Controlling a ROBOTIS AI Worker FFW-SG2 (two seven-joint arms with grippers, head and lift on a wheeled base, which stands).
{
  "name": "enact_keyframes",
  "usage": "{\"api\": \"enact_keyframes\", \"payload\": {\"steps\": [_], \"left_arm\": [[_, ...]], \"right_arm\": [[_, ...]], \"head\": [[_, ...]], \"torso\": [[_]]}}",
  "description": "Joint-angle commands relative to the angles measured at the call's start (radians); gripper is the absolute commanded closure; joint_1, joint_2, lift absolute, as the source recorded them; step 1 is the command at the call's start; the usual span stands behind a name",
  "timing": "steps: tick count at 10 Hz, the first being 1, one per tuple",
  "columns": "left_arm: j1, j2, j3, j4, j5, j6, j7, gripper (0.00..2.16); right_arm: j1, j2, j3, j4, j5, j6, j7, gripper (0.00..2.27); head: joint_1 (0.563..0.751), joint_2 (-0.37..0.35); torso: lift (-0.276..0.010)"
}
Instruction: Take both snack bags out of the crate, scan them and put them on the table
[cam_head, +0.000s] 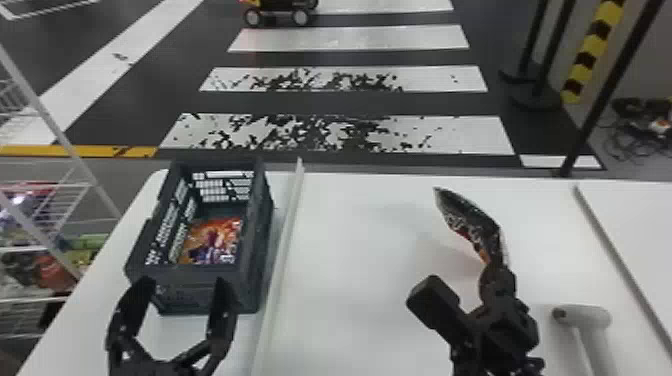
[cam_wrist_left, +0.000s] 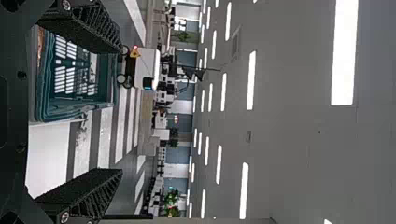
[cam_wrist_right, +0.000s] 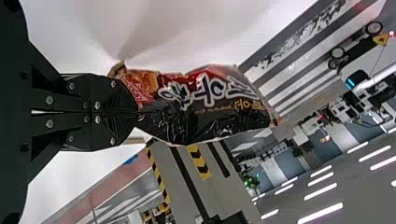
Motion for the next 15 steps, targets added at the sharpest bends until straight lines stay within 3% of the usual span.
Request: {"api": "enact_keyframes", "payload": {"steps": [1,2,3,4,5,6,9,13,14,15], "left_arm": [[-0.002,0.000,0.002,0.006,0.005,0.001,0.000,0.09],[-0.007,0.000,0.002,0.010,0.006,-0.002,0.000,0.09],[-0.008,0.000,0.000,0.013,0.006,-0.002,0.000,0.09],[-0.010,0.000,0.000,0.018,0.010,-0.002,0.000,0.09],[-0.010,0.000,0.000,0.019,0.010,-0.002,0.000,0.09],[-0.011,0.000,0.000,0.021,0.010,-0.002,0.000,0.09],[-0.011,-0.001,0.000,0.024,0.010,-0.002,0.000,0.09],[-0.013,-0.004,-0.009,0.022,0.003,-0.002,0.000,0.09],[-0.013,-0.006,-0.009,0.021,0.000,-0.002,0.000,0.09],[-0.011,-0.006,-0.009,0.021,0.000,-0.002,0.000,0.09]], "right_arm": [[0.027,-0.022,0.045,-0.018,0.003,0.030,0.044,2.26],[0.041,-0.025,0.047,-0.026,-0.007,0.027,0.110,2.16],[0.055,-0.037,0.044,-0.056,-0.044,0.020,0.177,1.57],[0.070,-0.046,0.024,-0.105,-0.150,0.008,0.234,0.59],[0.084,-0.046,-0.048,-0.174,-0.305,0.008,0.377,0.00],[0.090,-0.042,-0.134,-0.227,-0.486,-0.013,0.476,0.00],[0.089,-0.017,-0.354,-0.269,-0.891,-0.069,0.648,0.07],[0.063,0.000,-0.490,-0.161,-1.129,-0.256,0.671,0.23],[0.052,0.004,-0.502,-0.121,-1.167,-0.320,0.671,0.56],[0.044,0.004,-0.504,-0.096,-1.173,-0.360,0.671,1.35]], "head": [[0.695,0.129],[0.695,0.155],[0.695,0.165],[0.695,0.200],[0.695,0.227],[0.695,0.250],[0.695,0.343],[0.695,0.322],[0.695,0.303],[0.695,0.295]], "torso": [[-0.094],[-0.094],[-0.094],[-0.094],[-0.094],[-0.094],[-0.094],[-0.094],[-0.094],[-0.094]]}}
